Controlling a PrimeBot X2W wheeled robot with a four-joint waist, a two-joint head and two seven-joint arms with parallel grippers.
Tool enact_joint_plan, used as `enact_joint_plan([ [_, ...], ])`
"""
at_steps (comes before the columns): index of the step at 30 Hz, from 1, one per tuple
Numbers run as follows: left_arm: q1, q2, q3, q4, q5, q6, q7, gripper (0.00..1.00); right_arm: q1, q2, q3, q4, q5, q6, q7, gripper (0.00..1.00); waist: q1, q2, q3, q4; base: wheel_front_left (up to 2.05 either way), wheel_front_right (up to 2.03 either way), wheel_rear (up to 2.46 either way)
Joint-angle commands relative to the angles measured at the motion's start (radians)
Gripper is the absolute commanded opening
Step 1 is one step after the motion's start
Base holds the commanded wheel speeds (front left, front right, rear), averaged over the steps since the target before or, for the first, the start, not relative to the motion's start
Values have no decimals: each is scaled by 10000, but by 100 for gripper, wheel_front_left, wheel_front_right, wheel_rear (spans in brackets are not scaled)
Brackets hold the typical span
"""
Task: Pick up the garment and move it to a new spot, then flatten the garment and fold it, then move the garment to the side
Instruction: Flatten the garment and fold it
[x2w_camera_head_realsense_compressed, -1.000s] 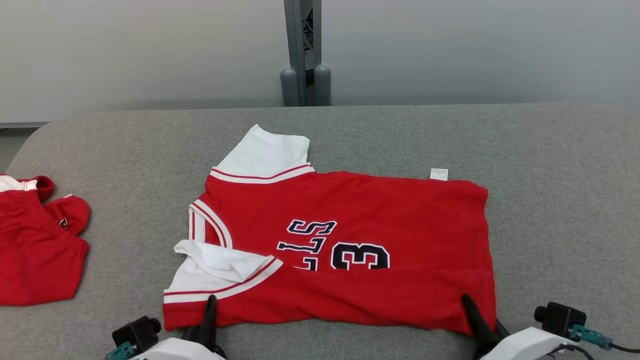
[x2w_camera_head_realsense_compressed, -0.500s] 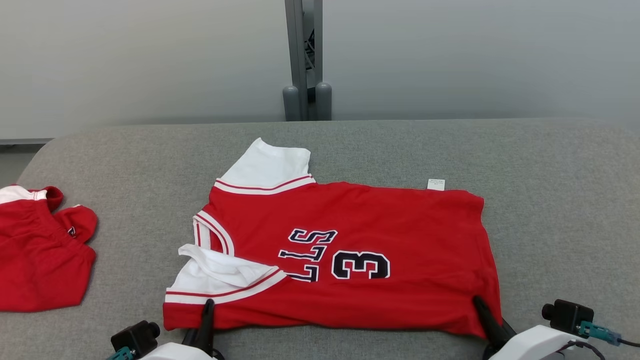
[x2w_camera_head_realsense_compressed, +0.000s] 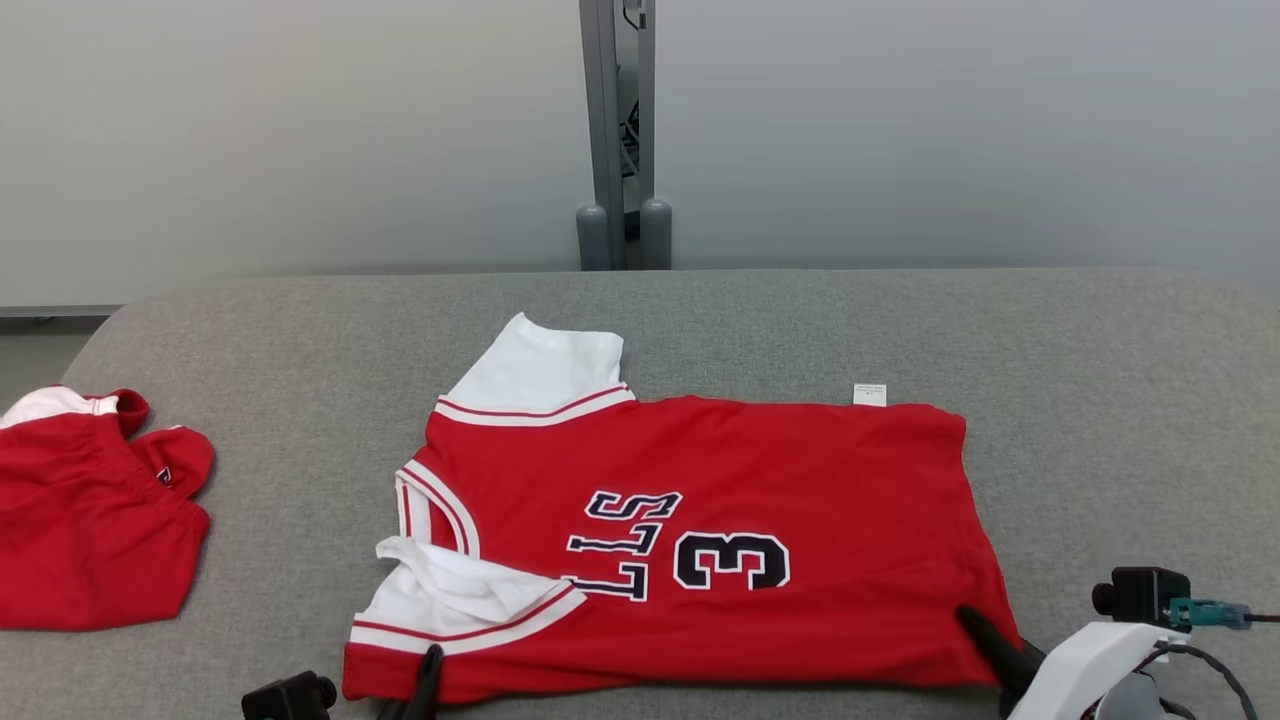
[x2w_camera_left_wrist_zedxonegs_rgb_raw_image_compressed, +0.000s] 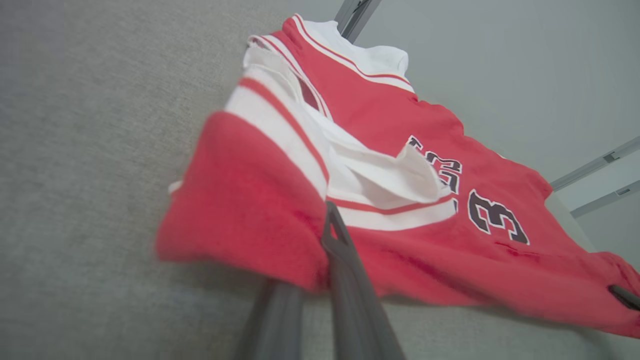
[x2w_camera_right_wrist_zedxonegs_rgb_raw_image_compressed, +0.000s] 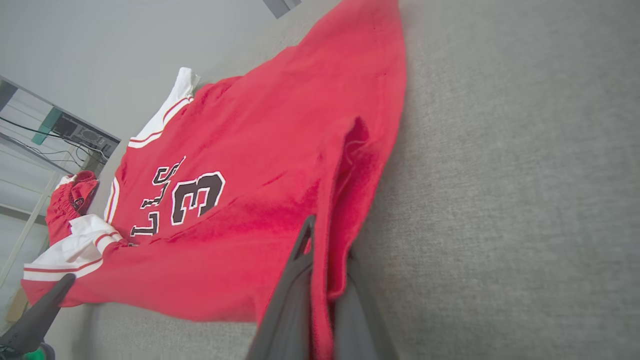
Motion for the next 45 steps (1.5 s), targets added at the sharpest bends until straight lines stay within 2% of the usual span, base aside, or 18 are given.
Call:
enact_joint_plan([
  [1,75,178,-58,66,-89,-9,38,0,-106,-219,62,-41,173,3,220,0,0,0,-54,11,0,0,0],
  [9,386,531,-492,46,-361,-8,752,0,-158,-1016,528,-465,934,3,1676,0,0,0,-235,64,0,0,0],
  [20,1633,1252,-630,-1913,-586,775,2274,0,487,-1749,835,-685,1966,2,3756,0,0,0,-488,234,0,0,0],
  [24,2083,1512,-719,-2737,-602,1035,2777,0,618,-1873,859,-824,2123,2,4080,0,0,0,-540,240,0,0,0],
  [31,3009,2026,-792,-4540,-662,1734,3585,0,853,-1982,813,-1145,2380,2,4506,0,0,0,-588,231,0,0,0],
  [36,3353,2155,-900,-5271,-571,2109,3870,0,982,-2017,737,-1284,2451,3,4524,0,0,0,-588,231,0,0,0],
  [37,3384,2165,-924,-5339,-558,2144,3938,8,994,-2006,688,-1243,2470,3,4484,2,0,0,-587,230,0,0,0],
  [38,3411,2181,-938,-5396,-545,2215,3958,41,1019,-1978,639,-1159,2516,3,4435,65,0,0,-584,226,0,0,0],
  [39,3423,2204,-930,-5439,-515,2282,3995,98,1049,-1932,621,-1088,2577,3,4531,100,0,0,-581,227,0,0,0],
  [45,3542,2381,-821,-5670,-438,2678,4108,100,868,-2063,431,-788,2466,2,4447,100,0,0,-558,202,0,0,0],
])
